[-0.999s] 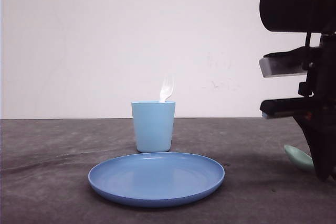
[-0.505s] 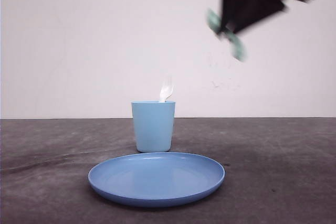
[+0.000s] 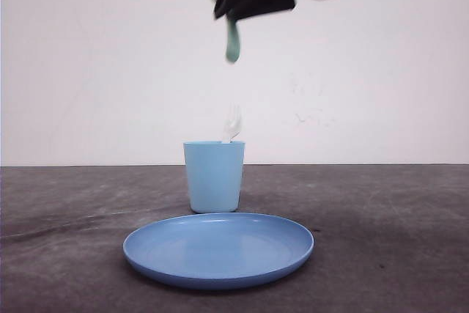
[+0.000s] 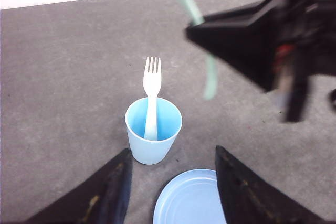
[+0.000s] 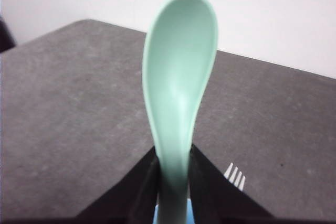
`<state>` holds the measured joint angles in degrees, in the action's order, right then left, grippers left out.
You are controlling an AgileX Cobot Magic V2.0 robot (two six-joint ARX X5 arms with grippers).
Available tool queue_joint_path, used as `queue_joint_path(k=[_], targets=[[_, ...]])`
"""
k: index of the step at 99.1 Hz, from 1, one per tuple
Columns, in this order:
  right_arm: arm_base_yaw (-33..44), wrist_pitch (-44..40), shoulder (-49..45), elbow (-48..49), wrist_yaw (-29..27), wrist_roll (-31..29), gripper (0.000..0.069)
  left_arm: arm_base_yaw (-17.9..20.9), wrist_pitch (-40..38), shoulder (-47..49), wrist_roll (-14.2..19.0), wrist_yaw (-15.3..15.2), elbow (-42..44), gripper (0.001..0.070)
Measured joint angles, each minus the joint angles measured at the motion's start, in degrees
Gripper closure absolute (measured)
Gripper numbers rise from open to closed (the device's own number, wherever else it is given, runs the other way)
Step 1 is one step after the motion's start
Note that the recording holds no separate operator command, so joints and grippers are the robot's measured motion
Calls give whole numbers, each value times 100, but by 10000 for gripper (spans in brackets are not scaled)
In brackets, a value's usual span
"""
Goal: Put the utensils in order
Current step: 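Lift the spoon with the right gripper and drop it into the cup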
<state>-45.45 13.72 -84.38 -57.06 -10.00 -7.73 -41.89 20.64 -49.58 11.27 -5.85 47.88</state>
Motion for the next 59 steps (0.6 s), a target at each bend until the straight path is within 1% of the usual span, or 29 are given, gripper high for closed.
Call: queue_joint_path(k=[6,26,47,53,59], targets=[[9,212,-216,0,85,105,609,0,0,0,13,0,0,411],[7,702,-852,0,105,328,610,0,59,0,63,0,0,411],[46,820,-1272,0,120,417,608,0,282,0,98,0,0,411],[59,811,-1325,0,131,455,580,0,334,0,98,0,0,411],[70,815,-1333,0,140,457,509,0,361,0,98,0,0,411]])
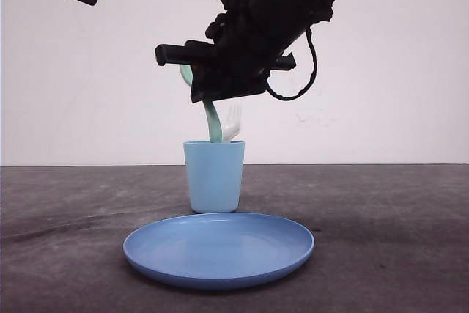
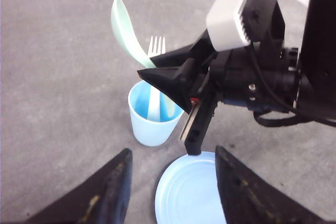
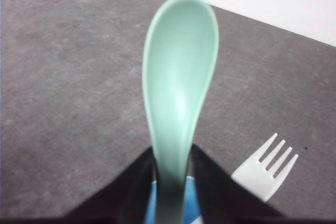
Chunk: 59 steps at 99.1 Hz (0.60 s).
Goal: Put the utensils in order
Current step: 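Lift the spoon with the right gripper and drop it into the cup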
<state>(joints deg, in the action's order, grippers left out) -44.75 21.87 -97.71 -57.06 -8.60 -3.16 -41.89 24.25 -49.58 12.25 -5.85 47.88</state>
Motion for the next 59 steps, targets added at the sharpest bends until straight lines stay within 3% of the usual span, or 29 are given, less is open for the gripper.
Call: queue_joint_path(k=[8,16,37,59], targets=[[7,26,0,0,2,0,405,0,4,0,0,0,0,411],[7,22,0,0,2,0,359,0,24,0,0,0,0,411],[-42,-374,214,4,2,-2,341,0,44,0,2,0,0,411],[-343,-1384,1436,2,-22,0,341,0,50,0,0,0,0,411]])
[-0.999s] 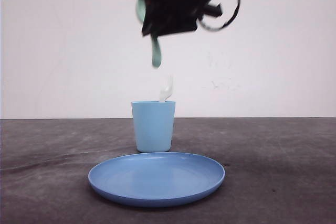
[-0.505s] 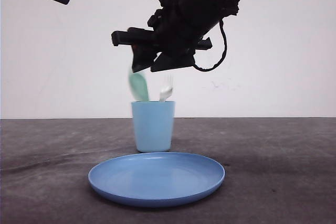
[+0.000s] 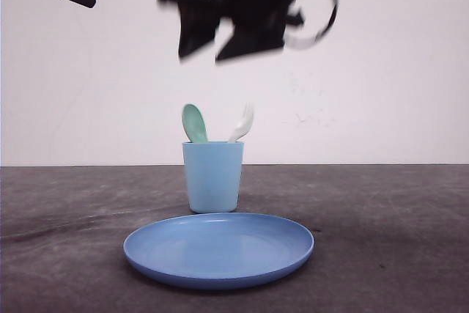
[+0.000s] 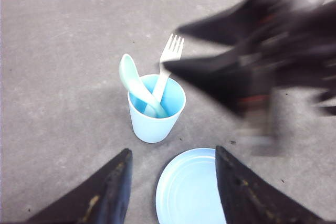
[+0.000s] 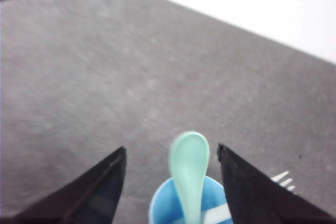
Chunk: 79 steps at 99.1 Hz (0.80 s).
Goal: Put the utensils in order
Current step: 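Lift the spoon with the right gripper and drop it into the cup, then lower the open right gripper around the blue cup and grasp it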
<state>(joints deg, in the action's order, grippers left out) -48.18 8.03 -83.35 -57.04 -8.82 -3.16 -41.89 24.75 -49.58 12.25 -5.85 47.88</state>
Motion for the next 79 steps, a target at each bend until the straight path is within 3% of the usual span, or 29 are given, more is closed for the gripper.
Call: queue_joint_path(k=[29,35,49,79], targets=[[-251,-2192,1191,0,0,-286,329,0,4,0,2,0,0,411],[-256,-2614,1279,0,0,-452,261,0,9,0,0,0,0,411],[-249,-3412,1213,0,-4,-789,8,0,11,0,2,0,0,411],[-232,-3558,577,0,0,-1224,10,0,7,0,0,0,0,411]])
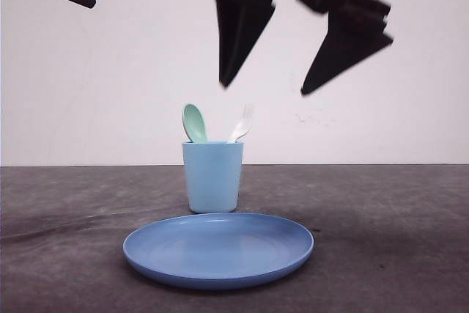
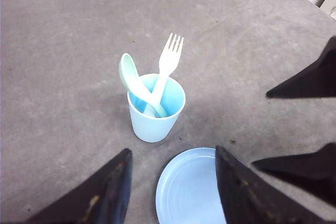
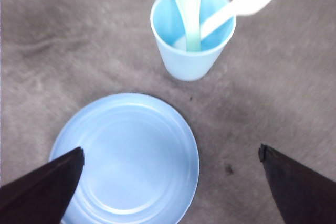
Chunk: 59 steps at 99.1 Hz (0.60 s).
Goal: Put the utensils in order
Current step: 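Lower the open right gripper around the blue cup and grasp it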
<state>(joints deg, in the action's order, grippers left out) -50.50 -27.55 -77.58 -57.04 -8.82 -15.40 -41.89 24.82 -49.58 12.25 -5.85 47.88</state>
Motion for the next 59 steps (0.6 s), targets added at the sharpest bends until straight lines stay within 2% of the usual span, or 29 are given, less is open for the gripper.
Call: queue_joint_path(k=[20,43,59], targets=[[136,713,-673,0,66,-153,10,0,2,0,2,0,0,411],[461,1650,-1325,0,616,-407,10,0,4,0,2,0,0,411],[640,1792,-1746,-120,686,-457,10,0,4,0,2,0,0,411]])
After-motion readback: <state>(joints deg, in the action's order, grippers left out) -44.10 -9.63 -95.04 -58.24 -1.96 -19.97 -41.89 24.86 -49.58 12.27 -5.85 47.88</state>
